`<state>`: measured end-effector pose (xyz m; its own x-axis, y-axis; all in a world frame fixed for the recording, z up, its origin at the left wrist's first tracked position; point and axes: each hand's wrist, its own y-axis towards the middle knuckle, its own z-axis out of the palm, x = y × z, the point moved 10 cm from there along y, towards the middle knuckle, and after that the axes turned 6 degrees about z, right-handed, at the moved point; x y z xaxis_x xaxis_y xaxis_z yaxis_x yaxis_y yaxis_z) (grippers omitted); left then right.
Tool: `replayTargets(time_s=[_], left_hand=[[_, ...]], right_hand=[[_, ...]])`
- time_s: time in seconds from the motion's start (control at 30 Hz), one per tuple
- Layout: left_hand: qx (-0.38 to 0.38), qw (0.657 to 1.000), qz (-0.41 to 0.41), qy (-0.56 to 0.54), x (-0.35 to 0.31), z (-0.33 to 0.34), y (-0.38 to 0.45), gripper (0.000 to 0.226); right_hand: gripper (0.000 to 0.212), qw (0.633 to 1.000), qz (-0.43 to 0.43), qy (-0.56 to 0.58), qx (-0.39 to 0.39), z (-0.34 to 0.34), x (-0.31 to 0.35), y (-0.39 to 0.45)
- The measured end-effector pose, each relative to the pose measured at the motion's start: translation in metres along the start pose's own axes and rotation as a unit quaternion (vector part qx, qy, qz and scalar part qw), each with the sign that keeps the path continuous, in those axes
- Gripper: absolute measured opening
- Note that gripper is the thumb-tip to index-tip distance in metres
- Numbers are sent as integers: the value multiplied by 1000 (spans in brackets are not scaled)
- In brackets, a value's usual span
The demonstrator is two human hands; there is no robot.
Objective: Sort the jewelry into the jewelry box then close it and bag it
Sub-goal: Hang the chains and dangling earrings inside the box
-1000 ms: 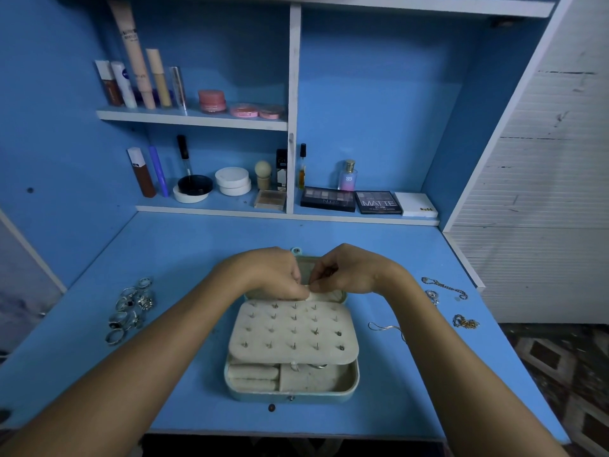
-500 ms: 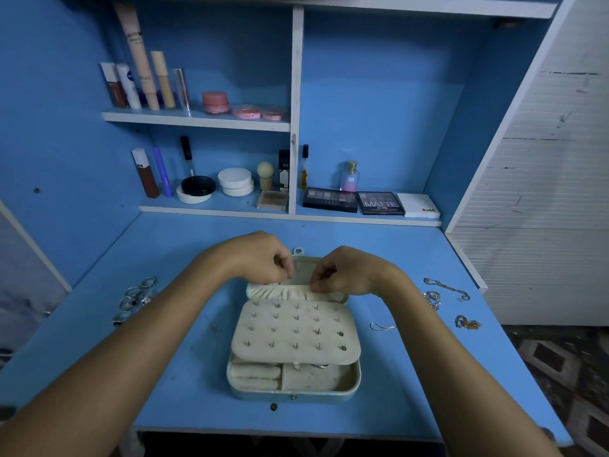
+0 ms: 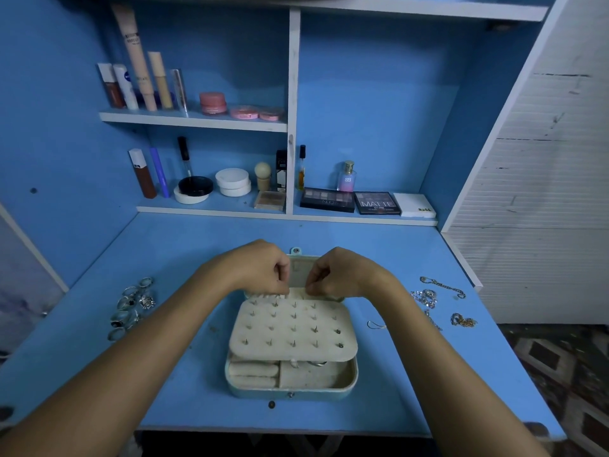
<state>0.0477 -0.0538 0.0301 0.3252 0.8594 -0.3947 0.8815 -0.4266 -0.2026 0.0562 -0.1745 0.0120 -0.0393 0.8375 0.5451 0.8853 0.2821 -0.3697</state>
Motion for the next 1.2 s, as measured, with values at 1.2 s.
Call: replayTargets(time_s=[1.2], left_hand=[[26, 980, 193, 28, -171, 52, 63, 5]], right_hand=[[14, 963, 178, 13, -204, -84, -159, -102]])
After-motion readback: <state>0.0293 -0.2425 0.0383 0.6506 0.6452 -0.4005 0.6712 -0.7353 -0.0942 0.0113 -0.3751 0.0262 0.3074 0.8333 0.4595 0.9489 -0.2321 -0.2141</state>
